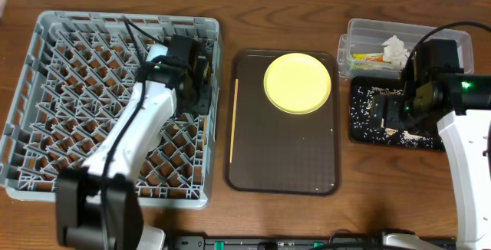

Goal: Sort waste into correct bins and load items into the dishwasher
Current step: 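Carry the chopstick left into the rack and release it, then return the left gripper to the tray and grasp the second chopstick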

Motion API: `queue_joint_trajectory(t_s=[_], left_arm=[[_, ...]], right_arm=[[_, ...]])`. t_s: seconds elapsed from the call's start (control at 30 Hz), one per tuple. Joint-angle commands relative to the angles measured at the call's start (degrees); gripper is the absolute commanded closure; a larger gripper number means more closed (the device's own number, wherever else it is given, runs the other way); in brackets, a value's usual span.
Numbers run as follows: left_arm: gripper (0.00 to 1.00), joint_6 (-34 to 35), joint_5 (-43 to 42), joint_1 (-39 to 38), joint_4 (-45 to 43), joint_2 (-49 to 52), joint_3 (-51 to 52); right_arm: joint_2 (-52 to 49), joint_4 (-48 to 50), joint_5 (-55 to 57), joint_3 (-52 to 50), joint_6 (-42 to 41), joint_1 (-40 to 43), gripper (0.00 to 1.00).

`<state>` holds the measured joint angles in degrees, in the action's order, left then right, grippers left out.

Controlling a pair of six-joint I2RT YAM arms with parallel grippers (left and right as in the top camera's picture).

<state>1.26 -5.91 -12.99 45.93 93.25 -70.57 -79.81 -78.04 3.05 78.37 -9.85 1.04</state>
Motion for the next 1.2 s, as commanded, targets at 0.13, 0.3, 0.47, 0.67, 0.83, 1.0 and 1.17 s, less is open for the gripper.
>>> queue_joint_trajectory(t_s=[0.13, 0.3, 0.47, 0.67, 0.83, 1.0, 1.17], left_arm=[[0.50, 0.7, -7.1, -3.5, -0.6, -7.9, -2.2], [0.50, 4.5, -7.1, -8.5, -1.5, -6.2, -1.3], [0.50, 9.2, -6.9, -13.2, -3.4, -0.9, -0.5], [0.50, 15.5, -1.9, -16.4, -4.7, 7.2, -0.5], [0.50, 17.3, -0.7, -16.9, -6.6, 12.5, -0.5], [0.50, 19.5, 3.0, -16.9, -7.1, 16.4, -0.5], [0.49, 20.5, 2.9, -16.9, -7.7, 18.8, -0.5]], right_arm=[[-0.1, 0.1, 0.6, 0.5, 0.3, 0.1, 0.01], [-0.1, 0.0, 0.6, 0.5, 0.3, 0.1, 0.01], [-0.1, 0.0, 0.6, 0.5, 0.3, 0.1, 0.01], [-0.1, 0.0, 0.5, 0.5, 0.3, 0.1, 0.01], [-0.1, 0.0, 0.5, 0.5, 0.3, 0.1, 0.00], [-0.1, 0.0, 0.6, 0.5, 0.3, 0.1, 0.01], [-0.1, -0.1, 0.6, 0.5, 0.3, 0.1, 0.01]])
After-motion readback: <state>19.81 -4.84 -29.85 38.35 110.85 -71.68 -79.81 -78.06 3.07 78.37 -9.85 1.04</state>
